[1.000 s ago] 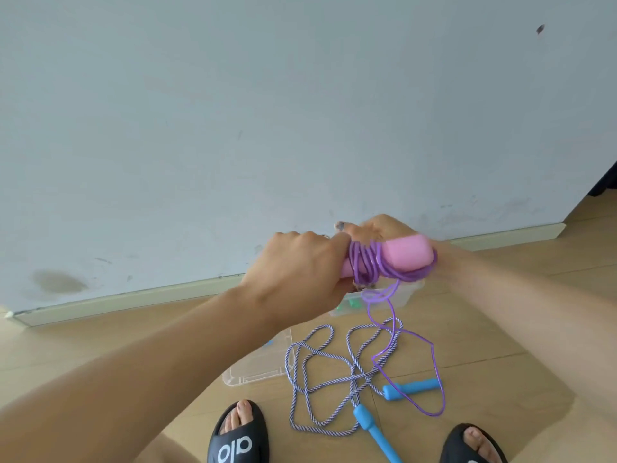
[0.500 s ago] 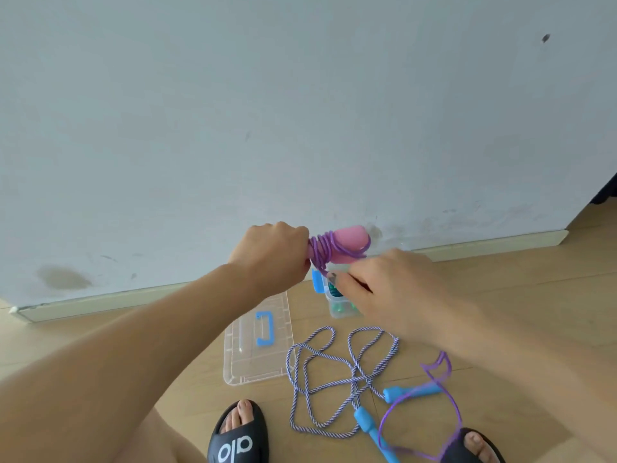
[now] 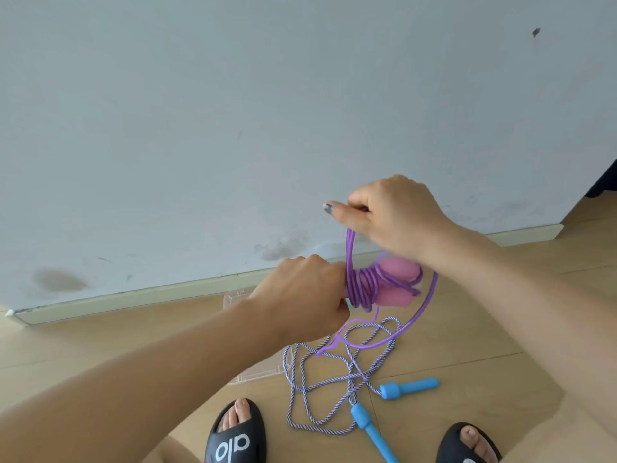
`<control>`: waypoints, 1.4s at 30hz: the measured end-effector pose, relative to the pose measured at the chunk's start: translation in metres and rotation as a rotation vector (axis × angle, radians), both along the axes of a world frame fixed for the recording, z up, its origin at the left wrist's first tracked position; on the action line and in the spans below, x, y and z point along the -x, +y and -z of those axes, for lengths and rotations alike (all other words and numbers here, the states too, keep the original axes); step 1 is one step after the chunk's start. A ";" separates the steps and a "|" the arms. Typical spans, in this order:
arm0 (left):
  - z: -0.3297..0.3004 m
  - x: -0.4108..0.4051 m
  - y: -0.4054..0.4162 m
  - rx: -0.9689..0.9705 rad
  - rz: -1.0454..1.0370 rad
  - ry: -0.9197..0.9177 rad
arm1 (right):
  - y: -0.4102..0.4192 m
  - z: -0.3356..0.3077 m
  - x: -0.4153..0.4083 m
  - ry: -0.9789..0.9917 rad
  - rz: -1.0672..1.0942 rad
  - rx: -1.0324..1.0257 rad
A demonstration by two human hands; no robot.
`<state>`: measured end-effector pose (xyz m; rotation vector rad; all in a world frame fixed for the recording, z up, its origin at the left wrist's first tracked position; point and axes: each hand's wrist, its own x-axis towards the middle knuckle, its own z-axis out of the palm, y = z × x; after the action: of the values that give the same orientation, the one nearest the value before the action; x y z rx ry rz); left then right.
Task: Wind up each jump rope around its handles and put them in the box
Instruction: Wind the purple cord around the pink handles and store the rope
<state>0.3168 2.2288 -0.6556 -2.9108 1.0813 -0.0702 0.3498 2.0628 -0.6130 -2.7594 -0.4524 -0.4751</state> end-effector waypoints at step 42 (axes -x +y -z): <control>0.012 -0.048 0.032 -0.148 -0.152 0.045 | 0.037 0.028 0.079 0.274 -0.097 0.146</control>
<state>0.3646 2.2605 -0.6679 -2.8612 0.8275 0.0766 0.2709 2.0996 -0.6407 -2.8658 -0.5685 -0.0393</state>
